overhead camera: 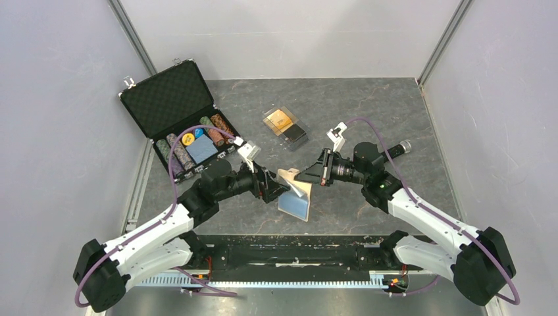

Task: Put the credit cards into the card holder
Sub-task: Open the card holder at the center of the board.

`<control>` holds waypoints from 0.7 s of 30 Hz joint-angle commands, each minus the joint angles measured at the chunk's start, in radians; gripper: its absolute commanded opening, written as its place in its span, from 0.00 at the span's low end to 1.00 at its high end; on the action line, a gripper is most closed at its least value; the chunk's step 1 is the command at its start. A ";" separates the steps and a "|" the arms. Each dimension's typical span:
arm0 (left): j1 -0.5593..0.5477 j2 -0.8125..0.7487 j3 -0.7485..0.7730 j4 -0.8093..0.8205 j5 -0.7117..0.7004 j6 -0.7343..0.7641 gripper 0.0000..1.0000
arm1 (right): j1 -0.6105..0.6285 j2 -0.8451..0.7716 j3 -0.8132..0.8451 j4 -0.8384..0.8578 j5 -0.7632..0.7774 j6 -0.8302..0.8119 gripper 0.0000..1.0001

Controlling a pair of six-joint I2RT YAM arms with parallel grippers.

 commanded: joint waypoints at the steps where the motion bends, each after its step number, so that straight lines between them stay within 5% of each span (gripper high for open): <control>1: 0.002 0.005 -0.010 0.110 -0.002 0.075 0.94 | -0.004 0.002 0.015 0.079 -0.045 0.028 0.00; 6: 0.003 0.040 -0.036 0.253 0.075 0.030 0.95 | -0.004 0.002 0.010 0.094 -0.063 0.039 0.00; 10: 0.002 0.065 -0.036 0.284 0.111 0.000 0.83 | -0.004 -0.002 0.010 0.093 -0.064 0.036 0.00; 14: 0.003 0.053 -0.039 0.271 0.085 -0.027 0.53 | -0.004 0.005 0.008 0.082 -0.058 0.018 0.00; 19: 0.004 0.024 -0.013 0.175 0.033 -0.050 0.04 | -0.005 0.003 0.041 -0.028 -0.023 -0.091 0.17; 21: 0.003 0.018 0.015 0.107 0.021 -0.058 0.02 | -0.009 -0.001 0.073 -0.096 -0.006 -0.153 0.31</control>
